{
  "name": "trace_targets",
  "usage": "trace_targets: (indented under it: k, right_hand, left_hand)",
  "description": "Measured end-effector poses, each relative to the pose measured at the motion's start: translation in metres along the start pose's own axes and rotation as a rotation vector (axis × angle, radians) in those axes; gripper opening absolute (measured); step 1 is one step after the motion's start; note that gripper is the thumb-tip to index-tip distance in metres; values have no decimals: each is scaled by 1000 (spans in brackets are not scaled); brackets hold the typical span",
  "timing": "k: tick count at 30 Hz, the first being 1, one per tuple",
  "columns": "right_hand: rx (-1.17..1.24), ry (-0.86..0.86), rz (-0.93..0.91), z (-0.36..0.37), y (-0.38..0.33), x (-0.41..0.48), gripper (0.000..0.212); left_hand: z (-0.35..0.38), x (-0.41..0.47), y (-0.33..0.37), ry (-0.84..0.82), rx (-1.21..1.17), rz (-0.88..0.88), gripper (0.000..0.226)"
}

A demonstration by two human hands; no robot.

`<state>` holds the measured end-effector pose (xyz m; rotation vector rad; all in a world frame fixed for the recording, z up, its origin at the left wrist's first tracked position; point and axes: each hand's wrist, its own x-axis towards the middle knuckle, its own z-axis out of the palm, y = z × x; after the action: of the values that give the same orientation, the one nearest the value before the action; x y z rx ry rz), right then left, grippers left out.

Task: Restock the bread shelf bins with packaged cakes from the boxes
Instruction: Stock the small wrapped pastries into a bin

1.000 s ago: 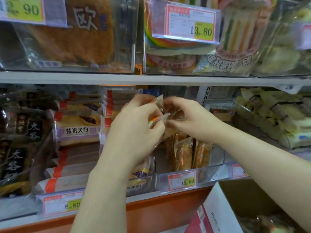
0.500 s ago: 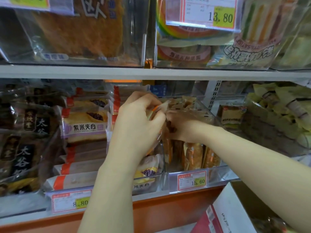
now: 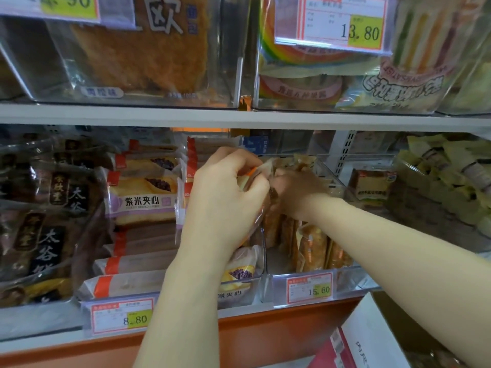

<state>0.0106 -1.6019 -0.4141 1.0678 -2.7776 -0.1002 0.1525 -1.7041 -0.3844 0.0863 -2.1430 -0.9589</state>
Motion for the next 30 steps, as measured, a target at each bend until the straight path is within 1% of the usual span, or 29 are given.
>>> trace_targets:
  k: [1,4,6,8,10,12,15,18,21,23,27,30]
  right_hand:
    - [6,-6,12,2,-2,0,35]
    - [37,-5,15,-1,-5,0,53]
    - [115,11,0,-8,-3,-5,54]
    - [318,83,-68,-19,2,-21,48]
    - [534,109,-146,-38,5,-45,54]
    - [654,98,-187,-58,4,-67,59]
    - [802,168,-264,-74,-2,-84,49]
    - [832,235,-289,-75,-3,-90,41]
    - [845,244,-267,-72,3,-90,34]
    - [831,234,-223,-66,10,-86,32]
    - [825,154,-144,-55,19,-72,38]
    - [737,83,-72,-38,22,-64,49]
  left_hand:
    - [0,0,0,1,-8,-2,7]
    - [-1,-1,2,6,-16,17,7]
    - [-3,-1,5,17,-23,48,9]
    - [-5,-1,8,35,-30,82,12]
    - [-8,-1,11,37,-37,113,11]
    - [-9,-3,16,14,-59,141,10]
    - [-7,-6,26,-37,-145,169,11]
    - [-2,-8,33,-97,-246,162,16]
    - [4,-9,30,-159,-269,97,24]
    - [6,-9,25,-160,-250,70,27]
    - [12,-7,15,-126,-174,49,24]
    - [26,-6,1,-137,-53,-21,16]
